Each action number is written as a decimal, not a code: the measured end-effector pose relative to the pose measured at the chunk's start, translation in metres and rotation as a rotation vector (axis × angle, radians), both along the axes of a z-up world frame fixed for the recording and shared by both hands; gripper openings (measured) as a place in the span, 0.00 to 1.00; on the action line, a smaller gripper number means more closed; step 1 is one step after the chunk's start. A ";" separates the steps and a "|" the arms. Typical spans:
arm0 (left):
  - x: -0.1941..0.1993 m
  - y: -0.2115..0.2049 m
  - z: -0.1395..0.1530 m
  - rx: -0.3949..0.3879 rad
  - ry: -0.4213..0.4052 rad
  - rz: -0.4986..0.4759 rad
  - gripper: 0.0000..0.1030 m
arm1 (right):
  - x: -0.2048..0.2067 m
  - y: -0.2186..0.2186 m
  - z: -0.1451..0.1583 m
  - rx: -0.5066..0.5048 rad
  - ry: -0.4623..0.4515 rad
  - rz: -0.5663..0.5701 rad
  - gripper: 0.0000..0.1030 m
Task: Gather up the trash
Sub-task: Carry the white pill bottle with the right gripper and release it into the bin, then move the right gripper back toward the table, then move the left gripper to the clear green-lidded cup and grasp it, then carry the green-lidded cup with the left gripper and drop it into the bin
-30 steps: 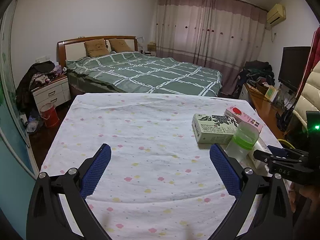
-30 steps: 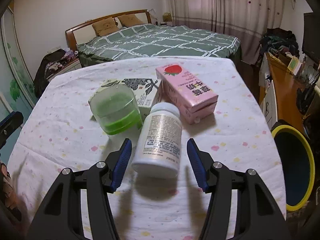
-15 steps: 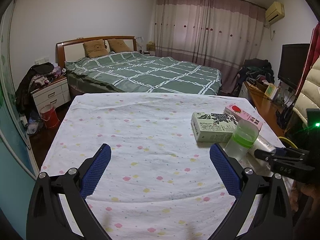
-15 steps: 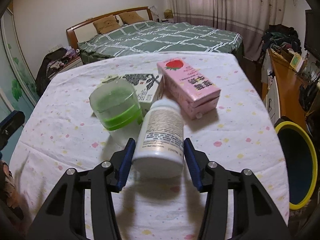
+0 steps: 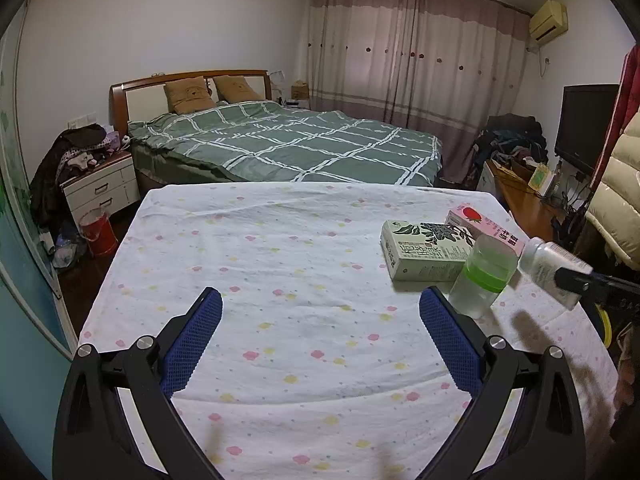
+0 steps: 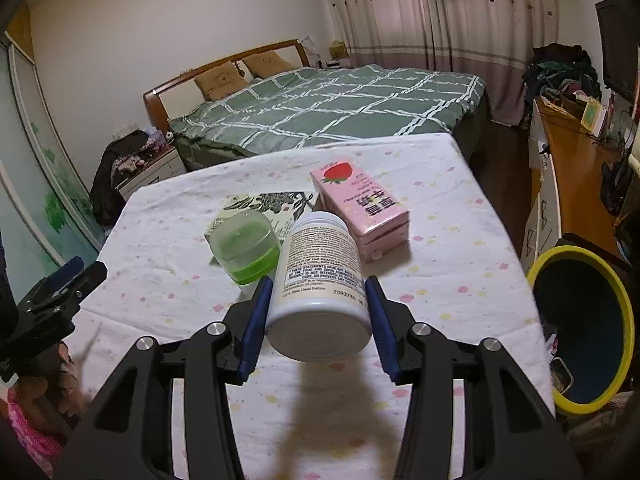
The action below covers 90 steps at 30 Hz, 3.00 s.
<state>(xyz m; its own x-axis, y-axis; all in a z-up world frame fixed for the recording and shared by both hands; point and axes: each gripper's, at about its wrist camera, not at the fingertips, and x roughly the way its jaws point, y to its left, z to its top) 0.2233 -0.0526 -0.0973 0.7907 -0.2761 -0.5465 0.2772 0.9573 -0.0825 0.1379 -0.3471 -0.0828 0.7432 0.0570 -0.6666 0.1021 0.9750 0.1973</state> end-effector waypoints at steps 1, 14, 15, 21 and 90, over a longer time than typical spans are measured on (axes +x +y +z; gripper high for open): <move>0.000 0.000 0.000 -0.001 0.000 0.001 0.95 | -0.002 -0.003 0.002 -0.002 -0.005 -0.009 0.44; -0.001 -0.002 -0.001 0.005 0.000 -0.004 0.95 | -0.037 -0.116 -0.006 -0.045 0.025 -0.305 0.44; 0.000 -0.002 -0.001 0.005 0.001 -0.004 0.95 | -0.040 -0.124 -0.008 -0.047 0.030 -0.326 0.44; 0.001 -0.003 -0.004 0.012 0.006 -0.003 0.95 | -0.055 -0.175 -0.027 -0.055 0.079 -0.465 0.44; 0.051 -0.176 -0.025 0.088 0.201 -0.355 0.51 | 0.004 -0.091 -0.021 -0.081 -0.063 -0.303 0.59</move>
